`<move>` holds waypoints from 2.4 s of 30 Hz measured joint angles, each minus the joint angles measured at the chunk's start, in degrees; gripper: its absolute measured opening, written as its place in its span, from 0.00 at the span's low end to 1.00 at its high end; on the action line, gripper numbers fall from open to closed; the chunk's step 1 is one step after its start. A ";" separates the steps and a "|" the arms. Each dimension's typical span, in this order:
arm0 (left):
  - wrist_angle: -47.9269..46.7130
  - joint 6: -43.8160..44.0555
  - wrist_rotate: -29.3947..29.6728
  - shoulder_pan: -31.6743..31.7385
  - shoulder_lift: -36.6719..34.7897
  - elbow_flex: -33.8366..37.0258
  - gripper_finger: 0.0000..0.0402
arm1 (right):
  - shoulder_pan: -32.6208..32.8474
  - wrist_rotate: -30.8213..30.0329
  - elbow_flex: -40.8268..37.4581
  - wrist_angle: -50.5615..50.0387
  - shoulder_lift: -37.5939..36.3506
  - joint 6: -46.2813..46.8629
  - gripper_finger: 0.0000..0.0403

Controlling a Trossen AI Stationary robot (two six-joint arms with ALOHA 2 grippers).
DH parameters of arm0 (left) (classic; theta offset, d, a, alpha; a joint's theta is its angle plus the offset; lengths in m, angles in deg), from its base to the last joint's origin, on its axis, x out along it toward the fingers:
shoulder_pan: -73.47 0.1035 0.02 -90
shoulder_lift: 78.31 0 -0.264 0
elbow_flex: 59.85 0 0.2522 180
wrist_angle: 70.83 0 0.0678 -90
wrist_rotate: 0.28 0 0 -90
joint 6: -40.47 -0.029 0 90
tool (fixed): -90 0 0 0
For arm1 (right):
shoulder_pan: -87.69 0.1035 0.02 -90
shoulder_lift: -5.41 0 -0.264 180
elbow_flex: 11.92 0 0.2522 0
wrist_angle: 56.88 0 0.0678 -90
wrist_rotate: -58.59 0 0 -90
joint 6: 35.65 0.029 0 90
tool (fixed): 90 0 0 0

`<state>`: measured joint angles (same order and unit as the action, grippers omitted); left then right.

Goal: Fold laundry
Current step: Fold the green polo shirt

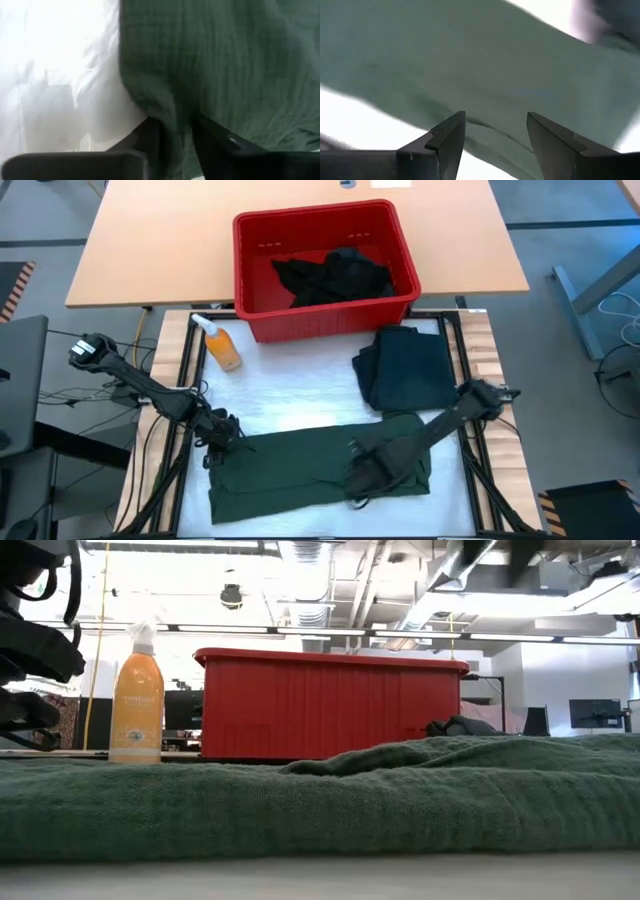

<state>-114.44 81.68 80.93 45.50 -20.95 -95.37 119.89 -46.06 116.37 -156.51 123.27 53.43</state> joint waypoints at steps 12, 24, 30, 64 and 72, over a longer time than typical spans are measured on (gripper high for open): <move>-8.09 0.08 1.83 0.04 -0.52 -9.90 0.49 | 7.41 1.28 -45.89 16.82 -28.42 31.11 0.60; -8.43 4.42 6.60 0.04 -0.52 -18.19 0.49 | 8.70 4.87 -61.40 22.51 -32.85 34.94 0.60; -7.18 7.64 8.09 0.04 -0.50 -18.62 0.49 | 9.14 4.35 -68.86 32.22 -32.85 35.06 0.60; 42.74 1.73 10.55 1.79 26.56 -21.45 0.38 | 9.77 -2.98 -58.41 32.18 -33.00 21.83 0.05; 39.25 -6.96 5.90 6.19 47.59 -38.43 0.35 | 9.77 -3.48 -46.35 24.80 -33.07 17.31 0.05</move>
<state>-75.19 74.73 86.83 51.70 26.64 -133.80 129.67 -49.53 70.02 -131.71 90.21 70.74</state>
